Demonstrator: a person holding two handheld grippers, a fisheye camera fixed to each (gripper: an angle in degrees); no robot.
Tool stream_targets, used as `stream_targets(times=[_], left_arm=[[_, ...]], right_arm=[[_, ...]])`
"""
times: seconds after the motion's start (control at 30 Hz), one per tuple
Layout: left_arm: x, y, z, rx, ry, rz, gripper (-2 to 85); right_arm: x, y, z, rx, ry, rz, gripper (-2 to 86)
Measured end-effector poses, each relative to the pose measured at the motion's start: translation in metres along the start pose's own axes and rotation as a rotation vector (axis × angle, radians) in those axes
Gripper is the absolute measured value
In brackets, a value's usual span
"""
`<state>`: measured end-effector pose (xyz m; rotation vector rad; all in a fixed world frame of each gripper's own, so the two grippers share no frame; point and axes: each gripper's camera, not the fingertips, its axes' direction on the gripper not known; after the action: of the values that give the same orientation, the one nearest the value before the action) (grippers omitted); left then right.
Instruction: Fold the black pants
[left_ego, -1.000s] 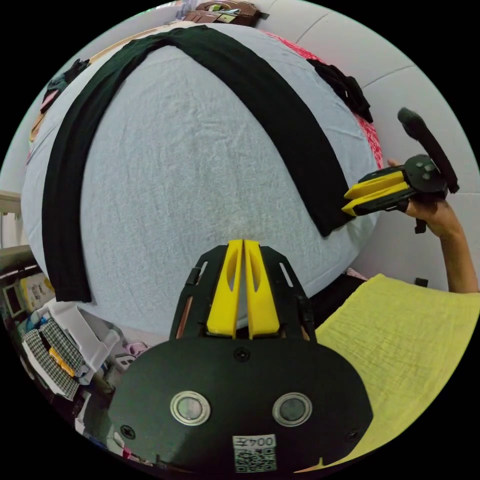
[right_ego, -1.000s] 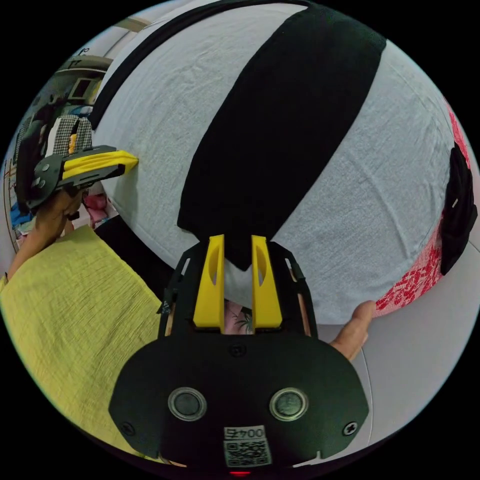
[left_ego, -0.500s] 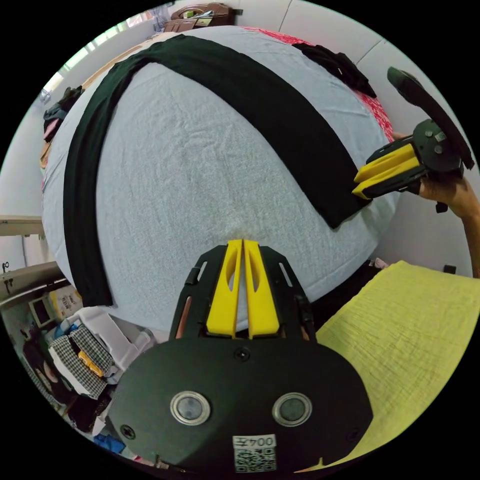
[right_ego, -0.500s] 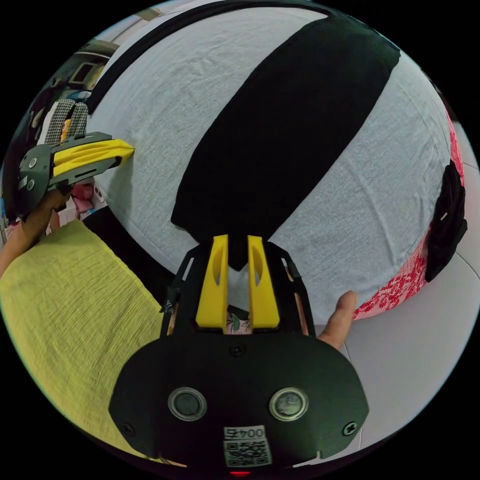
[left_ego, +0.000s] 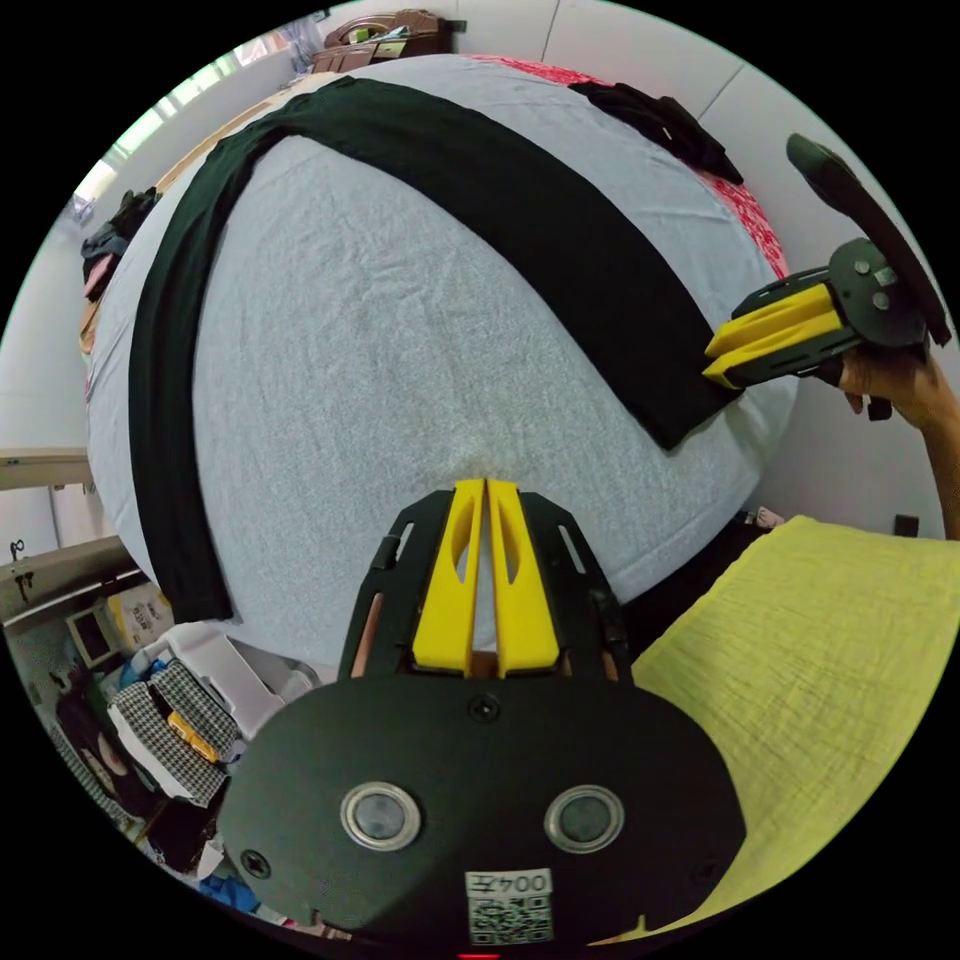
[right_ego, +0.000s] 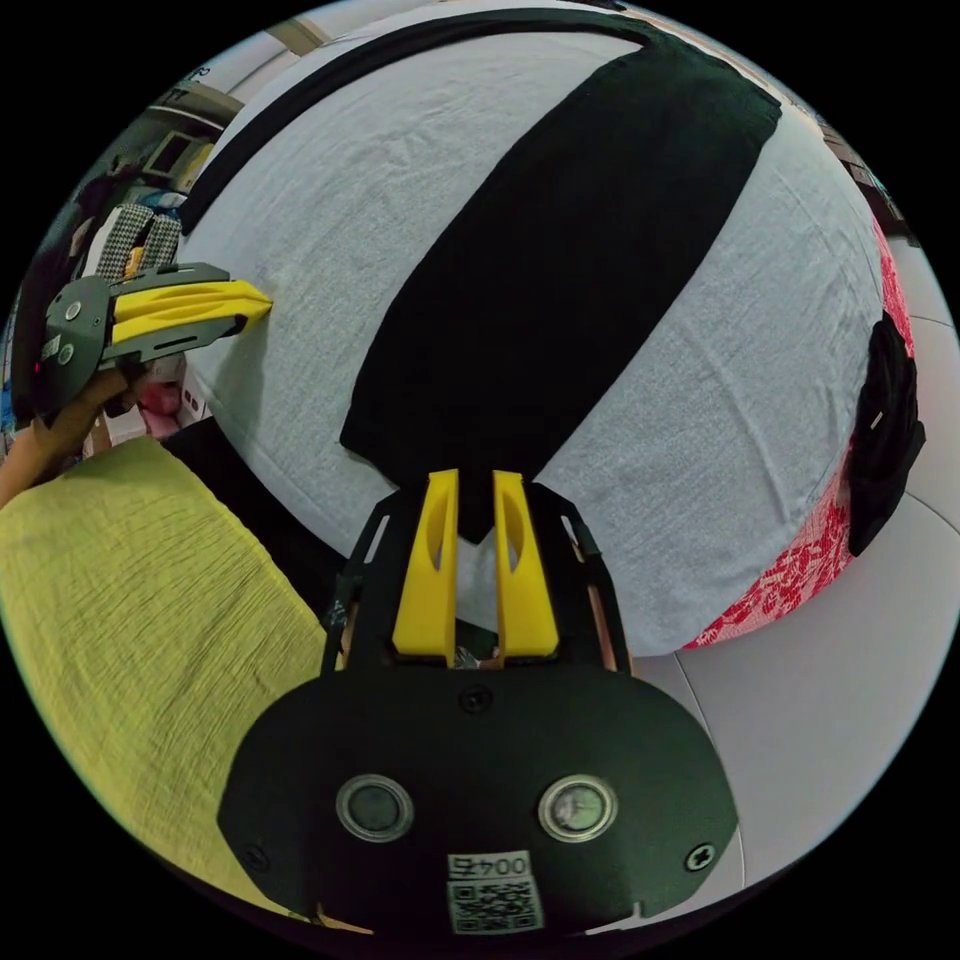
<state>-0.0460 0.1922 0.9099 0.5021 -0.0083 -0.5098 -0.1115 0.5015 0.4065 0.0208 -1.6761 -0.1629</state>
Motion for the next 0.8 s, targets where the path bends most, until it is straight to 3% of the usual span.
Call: stream_targets(times=[0.53, 0.67, 0.8], left_arm=[[-0.033, -0.018, -0.095, 0.150, 0.177, -0.057, 4.8], [-0.097, -0.035, -0.152, 0.231, 0.198, -0.094, 7.4], [-0.180, -0.059, -0.200, 0.265, 0.164, -0.062, 8.0]], right_arm=[[0.032, 0.002, 0.030, 0.182, -0.150, 0.131, 11.2], [0.025, -0.025, 0.006, 0.361, -0.217, 0.130, 11.2], [0.012, -0.081, -0.005, 0.387, -0.255, 0.117, 9.9]])
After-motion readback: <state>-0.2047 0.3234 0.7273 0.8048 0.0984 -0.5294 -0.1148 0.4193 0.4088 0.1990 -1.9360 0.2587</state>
